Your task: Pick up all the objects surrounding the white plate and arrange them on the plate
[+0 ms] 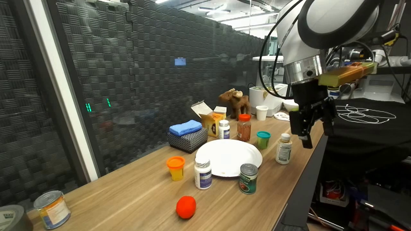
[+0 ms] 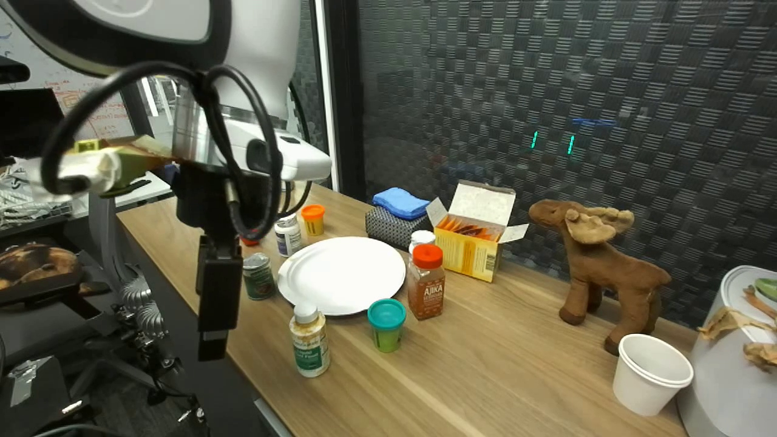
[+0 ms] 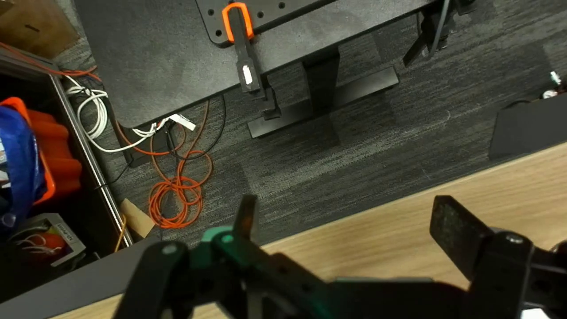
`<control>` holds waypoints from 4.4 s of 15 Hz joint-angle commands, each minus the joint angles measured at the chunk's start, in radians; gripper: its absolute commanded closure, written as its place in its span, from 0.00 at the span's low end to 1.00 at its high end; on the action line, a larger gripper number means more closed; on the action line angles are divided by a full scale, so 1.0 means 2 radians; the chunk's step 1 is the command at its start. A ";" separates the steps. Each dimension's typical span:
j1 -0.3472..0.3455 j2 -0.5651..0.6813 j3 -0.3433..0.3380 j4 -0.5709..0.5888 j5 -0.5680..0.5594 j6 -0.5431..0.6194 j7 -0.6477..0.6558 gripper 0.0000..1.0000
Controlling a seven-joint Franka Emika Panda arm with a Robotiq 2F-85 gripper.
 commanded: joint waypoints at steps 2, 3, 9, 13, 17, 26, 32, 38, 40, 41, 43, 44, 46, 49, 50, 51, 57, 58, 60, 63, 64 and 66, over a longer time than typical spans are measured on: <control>0.000 0.043 -0.010 0.037 -0.016 0.035 0.020 0.00; 0.000 0.045 -0.012 0.041 -0.014 0.048 0.028 0.00; 0.002 0.058 -0.018 0.049 -0.010 0.091 0.054 0.00; 0.003 0.072 -0.019 0.055 -0.005 0.095 0.058 0.00; 0.004 0.084 -0.020 0.064 -0.012 0.102 0.069 0.14; 0.005 0.080 -0.023 0.059 -0.018 0.104 0.085 0.85; 0.010 0.048 -0.018 0.062 -0.025 0.072 0.084 0.85; 0.040 0.066 0.014 0.138 -0.021 0.007 0.079 0.85; 0.051 0.088 0.025 0.172 -0.027 -0.004 0.080 0.85; 0.056 0.103 0.029 0.190 -0.030 -0.008 0.080 0.85; 0.068 0.133 0.036 0.224 -0.048 -0.014 0.085 0.85; 0.073 0.146 0.036 0.239 -0.053 -0.019 0.082 0.85; 0.083 0.174 0.035 0.270 -0.062 -0.028 0.077 0.85; 0.095 0.213 0.030 0.314 -0.074 -0.037 0.073 0.85; 0.098 0.224 0.029 0.328 -0.072 -0.041 0.069 0.85; 0.100 0.237 0.028 0.342 -0.072 -0.043 0.068 0.85; 0.110 0.290 0.021 0.406 -0.067 -0.060 0.056 0.85; 0.110 0.298 0.020 0.415 -0.064 -0.062 0.053 0.85; 0.111 0.309 0.017 0.427 -0.061 -0.061 0.051 0.85; 0.110 0.320 0.015 0.435 -0.055 -0.058 0.045 0.85; 0.109 0.321 0.015 0.436 -0.052 -0.060 0.042 0.85; 0.107 0.322 0.016 0.435 -0.044 -0.061 0.035 0.85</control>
